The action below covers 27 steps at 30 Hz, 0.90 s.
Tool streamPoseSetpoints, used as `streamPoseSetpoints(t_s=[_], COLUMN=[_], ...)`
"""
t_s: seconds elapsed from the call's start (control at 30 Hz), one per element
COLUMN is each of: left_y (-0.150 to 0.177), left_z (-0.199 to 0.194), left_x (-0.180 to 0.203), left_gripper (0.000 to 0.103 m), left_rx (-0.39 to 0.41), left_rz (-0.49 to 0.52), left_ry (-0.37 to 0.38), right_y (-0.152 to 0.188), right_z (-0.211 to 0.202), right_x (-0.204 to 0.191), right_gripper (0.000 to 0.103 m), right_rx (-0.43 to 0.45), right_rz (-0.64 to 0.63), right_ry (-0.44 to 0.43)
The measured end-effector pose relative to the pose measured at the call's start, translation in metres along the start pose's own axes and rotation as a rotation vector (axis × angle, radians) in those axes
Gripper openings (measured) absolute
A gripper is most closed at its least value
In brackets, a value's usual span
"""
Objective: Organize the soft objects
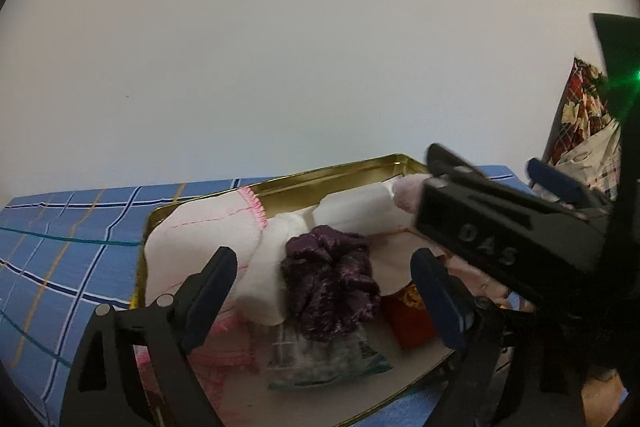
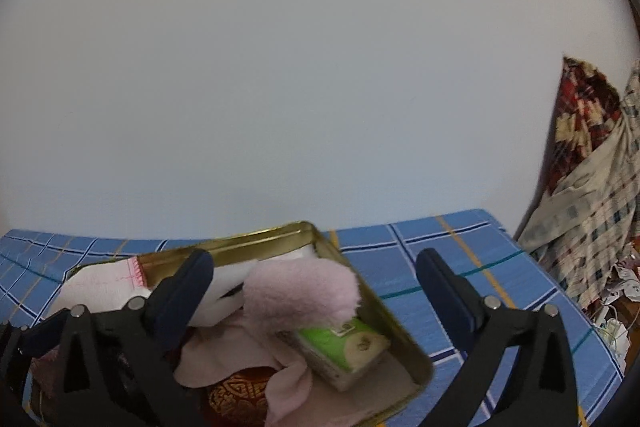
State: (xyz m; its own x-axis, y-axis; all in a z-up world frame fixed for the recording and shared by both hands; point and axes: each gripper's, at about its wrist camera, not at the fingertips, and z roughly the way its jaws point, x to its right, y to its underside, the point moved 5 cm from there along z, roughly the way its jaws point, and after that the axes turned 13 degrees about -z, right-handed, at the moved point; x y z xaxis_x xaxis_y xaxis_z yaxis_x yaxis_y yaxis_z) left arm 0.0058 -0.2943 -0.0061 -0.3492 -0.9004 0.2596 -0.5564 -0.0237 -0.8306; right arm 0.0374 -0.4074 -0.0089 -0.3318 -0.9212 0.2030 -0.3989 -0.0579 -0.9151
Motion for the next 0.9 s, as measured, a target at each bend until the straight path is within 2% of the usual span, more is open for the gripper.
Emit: streamPoseSetpoints(t_s=[0.33,0.53,0.7,0.9], left_y=[0.003,0.002,0.002,0.003], left_z=[-0.028,-0.038,-0.046,-0.052], left_x=[-0.01,-0.018,-0.028,-0.031], left_gripper=[0.09,0.09,0.09,0.091], left_rx=[0.065,0.096,0.113,0.122], left_rz=[0.023,0.022,-0.005,-0.002], left_ry=[-0.039,-0.061,-0.063,-0.066], right_y=[-0.005,-0.005,-0.003,-0.001], right_z=[-0.027,-0.037,-0.052,-0.06], right_x=[0.017,0.025,0.02,0.012], right_gripper=[0.103,0.103,0.103,0.103], right_rx=[0.083,0.092,0.126,0.133], right_rz=[0.043,0.098,0.075,0.038], right_ry=[0.095,0.128,0.17,0.18])
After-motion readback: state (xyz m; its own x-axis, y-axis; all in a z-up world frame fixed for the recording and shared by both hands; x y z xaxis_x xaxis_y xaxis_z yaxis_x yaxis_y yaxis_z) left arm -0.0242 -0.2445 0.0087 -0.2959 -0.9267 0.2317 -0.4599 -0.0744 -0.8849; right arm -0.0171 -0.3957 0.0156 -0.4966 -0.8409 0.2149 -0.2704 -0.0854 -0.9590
